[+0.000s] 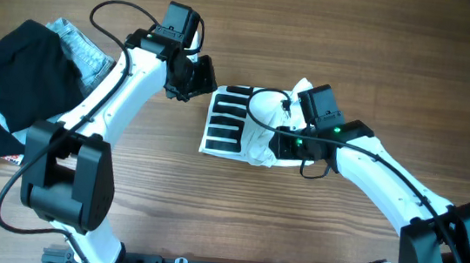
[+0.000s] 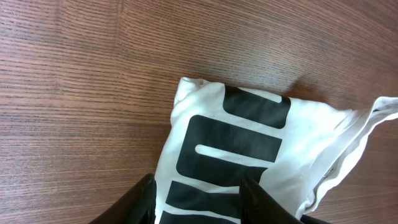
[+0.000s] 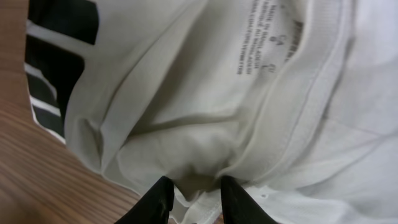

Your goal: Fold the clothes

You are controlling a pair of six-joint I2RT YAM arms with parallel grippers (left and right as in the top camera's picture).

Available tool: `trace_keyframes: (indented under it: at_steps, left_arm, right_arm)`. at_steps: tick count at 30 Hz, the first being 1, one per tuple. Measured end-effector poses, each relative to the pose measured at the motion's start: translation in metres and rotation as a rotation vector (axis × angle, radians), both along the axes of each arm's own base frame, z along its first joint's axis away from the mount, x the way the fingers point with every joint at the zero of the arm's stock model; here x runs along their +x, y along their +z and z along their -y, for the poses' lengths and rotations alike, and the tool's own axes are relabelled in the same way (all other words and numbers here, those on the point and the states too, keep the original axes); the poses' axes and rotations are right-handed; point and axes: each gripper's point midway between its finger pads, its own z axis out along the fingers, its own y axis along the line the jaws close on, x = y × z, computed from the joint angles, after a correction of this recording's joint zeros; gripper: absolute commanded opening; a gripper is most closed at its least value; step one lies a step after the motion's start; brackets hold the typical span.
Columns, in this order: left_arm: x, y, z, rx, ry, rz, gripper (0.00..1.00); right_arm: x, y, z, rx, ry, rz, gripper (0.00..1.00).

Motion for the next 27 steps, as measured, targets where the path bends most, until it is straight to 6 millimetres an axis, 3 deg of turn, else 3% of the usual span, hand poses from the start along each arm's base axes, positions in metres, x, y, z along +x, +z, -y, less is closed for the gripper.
trace_keyframes:
  at_steps: [22,27]
  left_arm:
    - [-0.001,0.000,0.000,0.001,0.000,-0.003,0.43]
    - [-0.001,0.000,0.000,0.001,0.000,-0.004,0.44]
  right_arm:
    - [0.004,-0.008,0.024,-0.086,-0.256,-0.055,0.34]
    - [0.029,0.002,0.016,-0.041,-0.264,0.052,0.34]
